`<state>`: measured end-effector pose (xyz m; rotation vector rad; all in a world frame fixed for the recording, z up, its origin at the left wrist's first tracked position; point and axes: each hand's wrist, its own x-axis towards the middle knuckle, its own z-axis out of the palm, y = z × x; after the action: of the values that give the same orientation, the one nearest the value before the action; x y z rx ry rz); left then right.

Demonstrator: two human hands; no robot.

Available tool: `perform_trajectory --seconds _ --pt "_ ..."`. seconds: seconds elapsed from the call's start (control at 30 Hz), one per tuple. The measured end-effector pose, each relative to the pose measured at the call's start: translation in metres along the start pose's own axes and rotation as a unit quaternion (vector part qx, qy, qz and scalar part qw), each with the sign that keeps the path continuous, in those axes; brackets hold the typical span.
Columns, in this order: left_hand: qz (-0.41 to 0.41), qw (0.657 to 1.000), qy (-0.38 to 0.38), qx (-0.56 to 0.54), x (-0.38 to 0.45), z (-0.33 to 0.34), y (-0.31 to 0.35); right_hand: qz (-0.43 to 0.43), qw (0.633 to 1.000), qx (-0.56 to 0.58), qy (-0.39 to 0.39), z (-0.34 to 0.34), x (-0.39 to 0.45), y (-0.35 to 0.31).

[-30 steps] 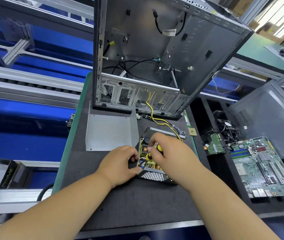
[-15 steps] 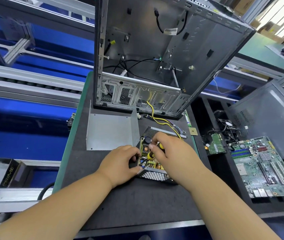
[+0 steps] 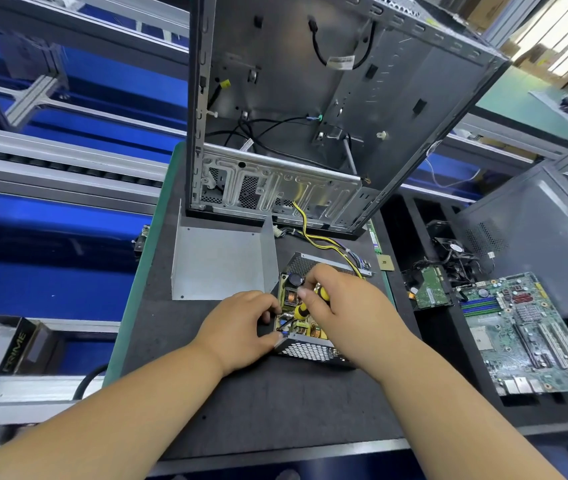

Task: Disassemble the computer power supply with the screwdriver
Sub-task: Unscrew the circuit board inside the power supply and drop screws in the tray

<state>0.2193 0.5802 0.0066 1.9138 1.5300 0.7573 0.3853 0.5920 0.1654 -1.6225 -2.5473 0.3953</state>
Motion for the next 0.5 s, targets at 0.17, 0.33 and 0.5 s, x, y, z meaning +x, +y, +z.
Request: perform_trajectory --seconds 0.17,0.33,0.5 --pt "0.0 1.0 0.003 0.004 0.0008 0.0008 -0.0002 -0.002 0.999 0.038 0.001 -0.0003 0.0005 -0.002" --pt "0.002 1.0 0.003 0.007 0.0011 0.0005 0.0005 -0.018 1.0 -0.003 0.009 0.0021 -0.0006 -0.0024" --pt "0.001 1.0 0.001 0.009 0.0013 0.0007 -0.0001 -0.01 1.0 -0.026 -0.005 0.0022 0.0031 -0.0015"
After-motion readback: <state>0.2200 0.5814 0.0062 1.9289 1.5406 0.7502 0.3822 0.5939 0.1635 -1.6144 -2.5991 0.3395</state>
